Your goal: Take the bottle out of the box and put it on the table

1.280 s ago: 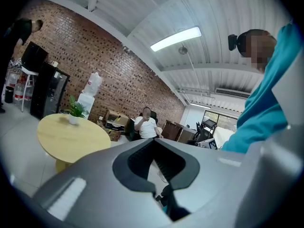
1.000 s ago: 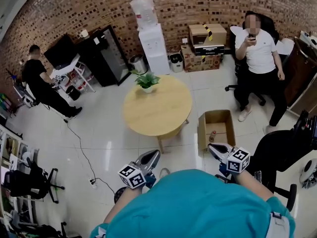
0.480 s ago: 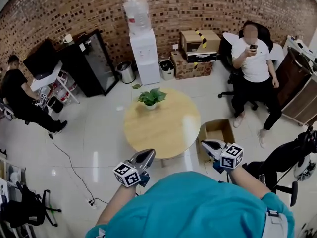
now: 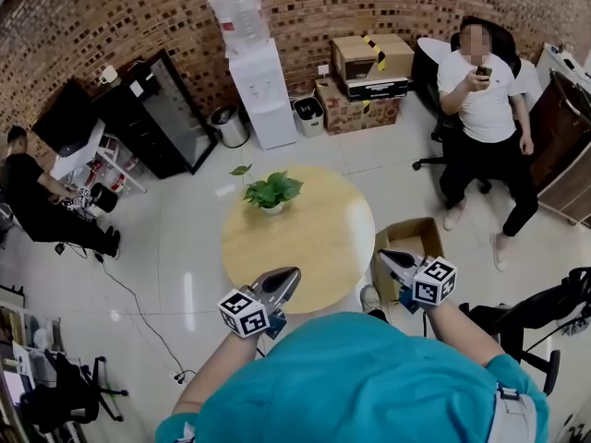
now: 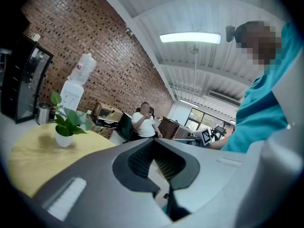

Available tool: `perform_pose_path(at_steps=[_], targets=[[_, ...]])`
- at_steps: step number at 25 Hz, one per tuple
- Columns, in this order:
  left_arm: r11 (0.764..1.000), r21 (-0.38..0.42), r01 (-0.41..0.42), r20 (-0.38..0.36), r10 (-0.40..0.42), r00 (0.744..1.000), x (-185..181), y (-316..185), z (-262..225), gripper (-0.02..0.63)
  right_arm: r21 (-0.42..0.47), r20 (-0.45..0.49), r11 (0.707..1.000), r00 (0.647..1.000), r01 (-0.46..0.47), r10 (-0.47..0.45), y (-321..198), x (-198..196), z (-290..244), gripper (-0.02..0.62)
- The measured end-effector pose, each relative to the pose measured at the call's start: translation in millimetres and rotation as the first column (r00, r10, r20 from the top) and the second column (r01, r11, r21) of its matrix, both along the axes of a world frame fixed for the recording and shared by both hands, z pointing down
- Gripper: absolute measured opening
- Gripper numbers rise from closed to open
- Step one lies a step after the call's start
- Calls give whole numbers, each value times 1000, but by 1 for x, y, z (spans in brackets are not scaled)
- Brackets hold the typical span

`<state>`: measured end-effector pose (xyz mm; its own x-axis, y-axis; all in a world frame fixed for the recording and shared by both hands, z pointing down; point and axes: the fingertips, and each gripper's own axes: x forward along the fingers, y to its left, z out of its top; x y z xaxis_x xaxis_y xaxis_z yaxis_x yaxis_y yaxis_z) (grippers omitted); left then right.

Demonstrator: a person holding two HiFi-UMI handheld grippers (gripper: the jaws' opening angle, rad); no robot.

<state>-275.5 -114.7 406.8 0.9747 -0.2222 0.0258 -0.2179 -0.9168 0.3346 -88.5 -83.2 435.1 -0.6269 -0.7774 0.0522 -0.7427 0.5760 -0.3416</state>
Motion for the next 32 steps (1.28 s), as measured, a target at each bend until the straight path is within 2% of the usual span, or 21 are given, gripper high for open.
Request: perform_pose_path(at_steps=[3, 6, 9, 11, 13, 16, 18, 21, 23, 25, 29, 32], targets=[[999, 20, 33, 74, -35, 997, 78, -34, 17, 0, 17, 39, 998, 998, 55, -56, -40, 68, 36, 3], [998, -21, 63, 127, -60, 990, 158, -71, 33, 0, 4, 69, 997, 994, 80, -80, -80, 142, 63, 3], [998, -44, 42, 201, -33, 979, 233, -115, 39, 0, -14, 59, 998, 997, 57, -56, -136, 212, 78, 3], [999, -43, -2, 259, 13, 966, 280, -146, 56, 0, -24, 45, 1000, 999, 13, -12, -174, 255, 100, 5], [996, -45, -80, 319, 91, 943, 319, -161, 103, 0, -40, 42, 998, 997, -57, 59, -194, 288, 154, 6], [976, -38, -214, 383, 212, 899, 374, -176, 221, 0, -51, 26, 983, 984, -176, 178, -212, 333, 279, 11], [955, -56, -291, 413, 287, 864, 409, -181, 288, 0, -69, 8, 969, 972, -236, 237, -218, 357, 350, 18], [916, -109, -386, 456, 391, 799, 457, -180, 345, 0, -120, -27, 944, 951, -308, 307, -214, 386, 416, 40], [885, -137, -445, 501, 450, 740, 484, -174, 381, 0, -167, -31, 917, 932, -362, 362, -208, 400, 461, 49], [855, -162, -493, 551, 493, 673, 501, -164, 437, 0, -218, -31, 888, 912, -405, 408, -199, 405, 530, 54], [821, -233, -521, 625, 536, 567, 518, -150, 580, 0, -299, -62, 834, 881, -464, 469, -192, 397, 700, 78], [814, -278, -511, 680, 542, 494, 528, -156, 664, 0, -344, -139, 816, 884, -465, 446, -201, 387, 796, 110]])
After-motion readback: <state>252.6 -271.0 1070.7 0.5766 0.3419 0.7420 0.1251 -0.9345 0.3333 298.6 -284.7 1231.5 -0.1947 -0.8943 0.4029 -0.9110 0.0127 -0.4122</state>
